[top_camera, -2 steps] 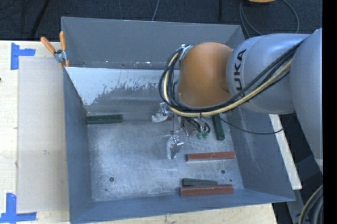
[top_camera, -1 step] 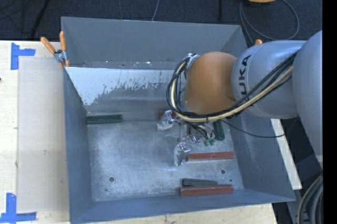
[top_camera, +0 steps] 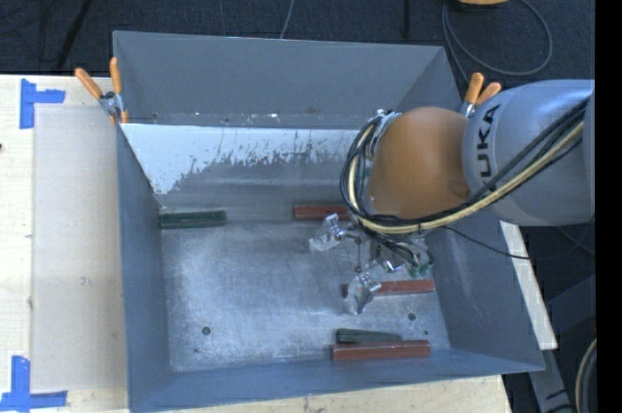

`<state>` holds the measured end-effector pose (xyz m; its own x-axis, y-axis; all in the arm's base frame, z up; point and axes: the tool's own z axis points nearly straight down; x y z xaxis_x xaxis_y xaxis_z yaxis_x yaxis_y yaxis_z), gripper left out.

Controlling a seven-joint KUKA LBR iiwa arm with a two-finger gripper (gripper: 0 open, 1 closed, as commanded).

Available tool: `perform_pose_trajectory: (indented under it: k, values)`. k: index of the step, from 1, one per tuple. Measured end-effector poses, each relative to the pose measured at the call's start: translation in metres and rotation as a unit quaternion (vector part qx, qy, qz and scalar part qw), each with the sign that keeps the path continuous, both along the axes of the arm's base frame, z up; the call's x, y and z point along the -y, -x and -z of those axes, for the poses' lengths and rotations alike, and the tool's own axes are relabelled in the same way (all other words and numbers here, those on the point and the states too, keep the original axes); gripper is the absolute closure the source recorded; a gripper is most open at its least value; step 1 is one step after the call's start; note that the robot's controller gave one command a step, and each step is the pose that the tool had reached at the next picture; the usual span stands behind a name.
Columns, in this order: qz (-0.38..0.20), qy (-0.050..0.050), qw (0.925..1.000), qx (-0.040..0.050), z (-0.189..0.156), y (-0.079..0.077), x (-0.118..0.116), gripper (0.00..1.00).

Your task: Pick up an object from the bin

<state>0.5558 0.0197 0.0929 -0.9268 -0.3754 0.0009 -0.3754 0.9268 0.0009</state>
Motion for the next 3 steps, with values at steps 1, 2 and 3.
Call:
perform_pose_trajectory:
  k: [1,2,3]
  values:
    - [-0.051,-0.001,0.9987,0.0054,0.017,-0.018,0.038,1.00]
    - [-0.051,-0.001,0.9987,0.0057,0.018,-0.018,0.038,1.00]
    - [-0.089,-0.002,0.9960,-0.0012,-0.012,-0.019,0.050,1.00]
